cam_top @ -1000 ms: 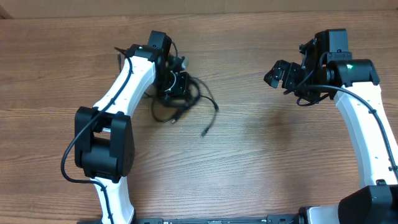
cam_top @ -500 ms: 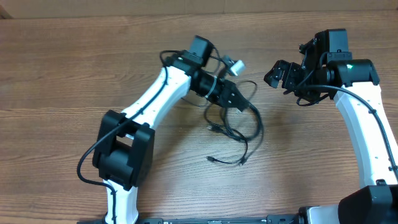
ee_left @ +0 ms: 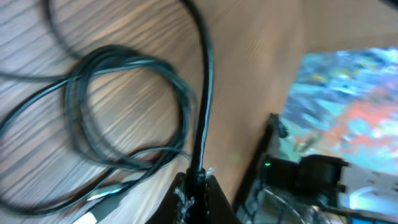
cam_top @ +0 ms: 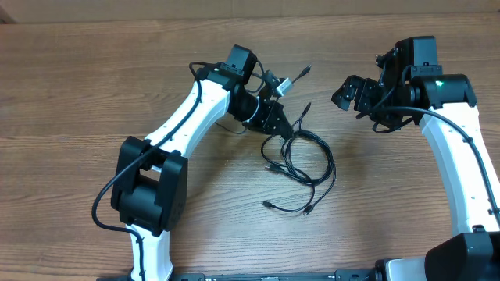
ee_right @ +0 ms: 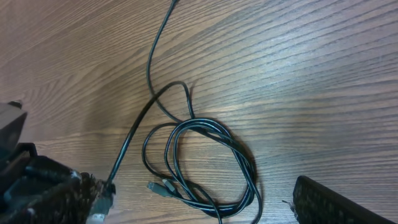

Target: Untangle cables

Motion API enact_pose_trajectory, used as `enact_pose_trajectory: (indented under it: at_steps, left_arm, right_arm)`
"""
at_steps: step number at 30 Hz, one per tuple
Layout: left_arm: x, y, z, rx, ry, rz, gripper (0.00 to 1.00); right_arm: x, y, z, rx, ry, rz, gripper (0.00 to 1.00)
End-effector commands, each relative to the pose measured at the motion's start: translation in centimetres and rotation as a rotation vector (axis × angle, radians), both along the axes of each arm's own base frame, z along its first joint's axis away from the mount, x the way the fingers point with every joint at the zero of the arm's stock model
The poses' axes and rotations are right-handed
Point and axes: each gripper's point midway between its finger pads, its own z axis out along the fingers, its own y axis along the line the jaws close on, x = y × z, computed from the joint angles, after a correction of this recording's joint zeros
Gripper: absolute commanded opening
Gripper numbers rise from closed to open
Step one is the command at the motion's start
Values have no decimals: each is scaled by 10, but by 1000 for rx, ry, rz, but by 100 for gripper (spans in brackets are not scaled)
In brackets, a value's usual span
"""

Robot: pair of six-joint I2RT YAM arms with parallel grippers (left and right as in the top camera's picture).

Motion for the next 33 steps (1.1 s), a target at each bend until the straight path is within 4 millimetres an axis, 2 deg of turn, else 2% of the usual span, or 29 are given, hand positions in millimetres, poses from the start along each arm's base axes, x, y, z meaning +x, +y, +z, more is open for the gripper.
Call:
enact_pose_trajectory:
  at_steps: [1, 4, 10, 11, 13, 14, 16, 17, 19, 21, 23, 27, 33]
  left_arm:
    - [15, 35, -24, 274, -70, 92, 4]
    - [18, 55, -37, 406, -75, 133, 4]
    - [27, 78, -48, 555, -109, 197, 4]
    - [30, 83, -50, 588, -111, 224, 4]
    - [35, 92, -53, 641, -119, 262, 4]
    - [38, 99, -54, 683, -128, 296, 4]
    - [41, 106, -55, 719, -135, 327, 4]
    - [43, 108, -56, 731, -141, 336, 4]
    - [46, 112, -56, 755, -157, 350, 4]
    - [50, 119, -57, 789, -182, 364, 4]
    - [53, 124, -57, 818, -199, 374, 4]
    - [55, 133, -59, 858, -212, 387, 4]
    - [46, 141, -73, 881, -178, 378, 5]
  right_arm:
    - [7, 2, 12, 21, -43, 4, 100]
    - [7, 2, 13, 23, -42, 5, 100]
    - [2, 9, 13, 62, -23, 22, 100]
    - [1, 12, 14, 76, -22, 30, 94]
    - [-2, 15, 10, 80, -9, 37, 63]
    - [-6, 17, 4, 79, 12, 42, 45]
    - [-13, 19, -9, 78, 47, 47, 35]
    - [-18, 20, -17, 78, 69, 50, 33]
    - [-25, 20, -32, 83, 116, 23, 33]
    - [-33, 20, -56, 106, 176, -50, 36]
    - [-36, 20, -73, 128, 205, -113, 47]
    - [-43, 20, -109, 180, 260, -264, 64]
    - [-53, 20, -145, 211, 268, -338, 64]
